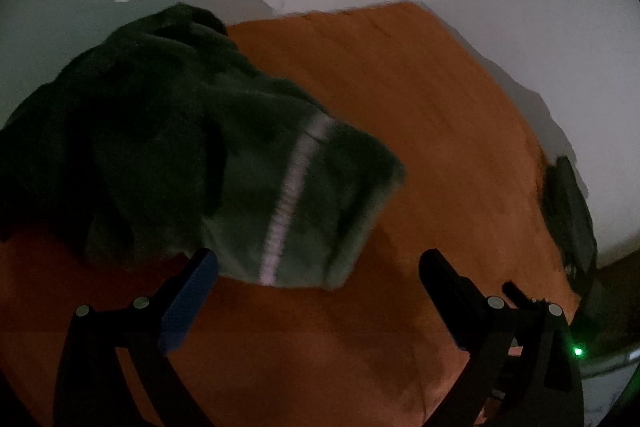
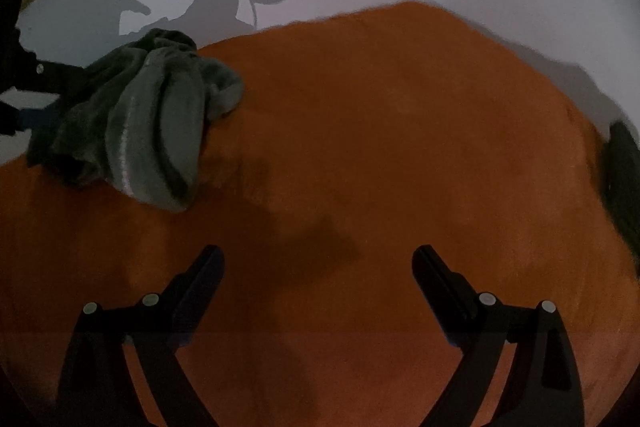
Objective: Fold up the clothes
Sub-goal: 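Move both tools toward the crumpled grey-green sweatshirt, then grasp the sweatshirt with the right tool and lift it off the bed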
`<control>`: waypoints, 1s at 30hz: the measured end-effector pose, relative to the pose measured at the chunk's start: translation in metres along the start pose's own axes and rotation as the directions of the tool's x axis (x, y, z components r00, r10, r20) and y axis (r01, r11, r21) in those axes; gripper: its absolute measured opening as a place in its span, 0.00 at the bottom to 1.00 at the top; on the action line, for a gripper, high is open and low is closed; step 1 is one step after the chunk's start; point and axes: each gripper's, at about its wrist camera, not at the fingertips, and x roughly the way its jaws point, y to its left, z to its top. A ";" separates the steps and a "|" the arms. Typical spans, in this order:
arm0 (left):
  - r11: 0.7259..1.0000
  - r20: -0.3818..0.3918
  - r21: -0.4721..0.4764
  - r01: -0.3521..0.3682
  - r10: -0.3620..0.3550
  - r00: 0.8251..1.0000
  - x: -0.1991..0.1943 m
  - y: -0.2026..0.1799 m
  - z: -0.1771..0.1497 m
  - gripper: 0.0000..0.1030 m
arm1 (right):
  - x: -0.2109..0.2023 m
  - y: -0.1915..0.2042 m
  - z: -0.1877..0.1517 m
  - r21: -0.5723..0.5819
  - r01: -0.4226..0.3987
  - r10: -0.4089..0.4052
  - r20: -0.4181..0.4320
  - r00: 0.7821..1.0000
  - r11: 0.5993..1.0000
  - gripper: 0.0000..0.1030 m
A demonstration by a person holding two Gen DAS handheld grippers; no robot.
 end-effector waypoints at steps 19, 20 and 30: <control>0.984 -0.034 -0.175 -0.037 0.031 0.999 0.018 0.059 -0.012 0.98 | 0.109 0.093 0.063 0.150 -0.391 0.406 -0.087 0.910 0.908 0.41; 0.983 -0.032 -0.182 -0.037 0.032 0.999 0.018 0.061 -0.014 0.98 | 0.110 0.089 0.061 0.181 -0.397 0.416 -0.081 0.906 0.900 0.15; 0.964 0.021 -0.256 -0.073 0.081 0.996 -0.011 0.080 -0.025 0.98 | 0.004 -0.015 0.018 0.262 -0.280 0.239 0.176 0.955 0.924 0.07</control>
